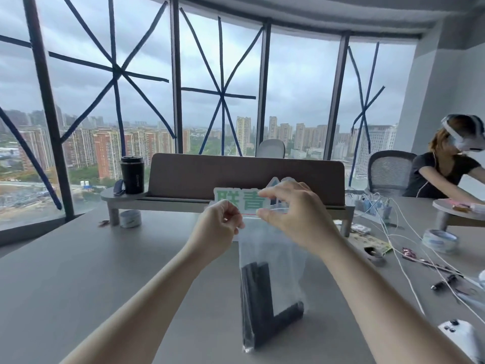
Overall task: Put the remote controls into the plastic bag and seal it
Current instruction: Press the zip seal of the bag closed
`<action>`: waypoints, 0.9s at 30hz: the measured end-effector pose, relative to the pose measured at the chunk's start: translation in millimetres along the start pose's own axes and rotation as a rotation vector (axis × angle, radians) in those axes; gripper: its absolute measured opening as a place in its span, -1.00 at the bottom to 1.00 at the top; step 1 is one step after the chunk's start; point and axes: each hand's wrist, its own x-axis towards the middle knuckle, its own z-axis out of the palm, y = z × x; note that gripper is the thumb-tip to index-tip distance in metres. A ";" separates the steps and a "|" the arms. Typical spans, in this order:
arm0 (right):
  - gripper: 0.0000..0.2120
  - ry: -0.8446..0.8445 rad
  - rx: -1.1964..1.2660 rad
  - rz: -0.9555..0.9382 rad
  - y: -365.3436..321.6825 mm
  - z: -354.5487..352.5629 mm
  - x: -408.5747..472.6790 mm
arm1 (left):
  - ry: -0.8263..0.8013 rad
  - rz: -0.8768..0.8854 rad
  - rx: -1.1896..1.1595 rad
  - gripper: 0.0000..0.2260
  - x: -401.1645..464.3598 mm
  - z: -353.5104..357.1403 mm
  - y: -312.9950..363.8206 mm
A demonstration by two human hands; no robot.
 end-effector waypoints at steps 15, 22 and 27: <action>-0.91 -0.340 -0.093 0.086 -10.6 6.9 25.1 | 0.020 0.051 0.080 -0.89 -0.4 4.4 1.4; -0.87 -0.325 -0.231 0.026 -19.8 10.4 24.8 | 0.099 0.114 0.179 -0.83 -1.9 5.3 6.3; -0.87 -0.291 -0.249 -0.020 -20.8 15.5 22.8 | 0.208 0.196 0.218 -0.83 2.4 5.5 4.2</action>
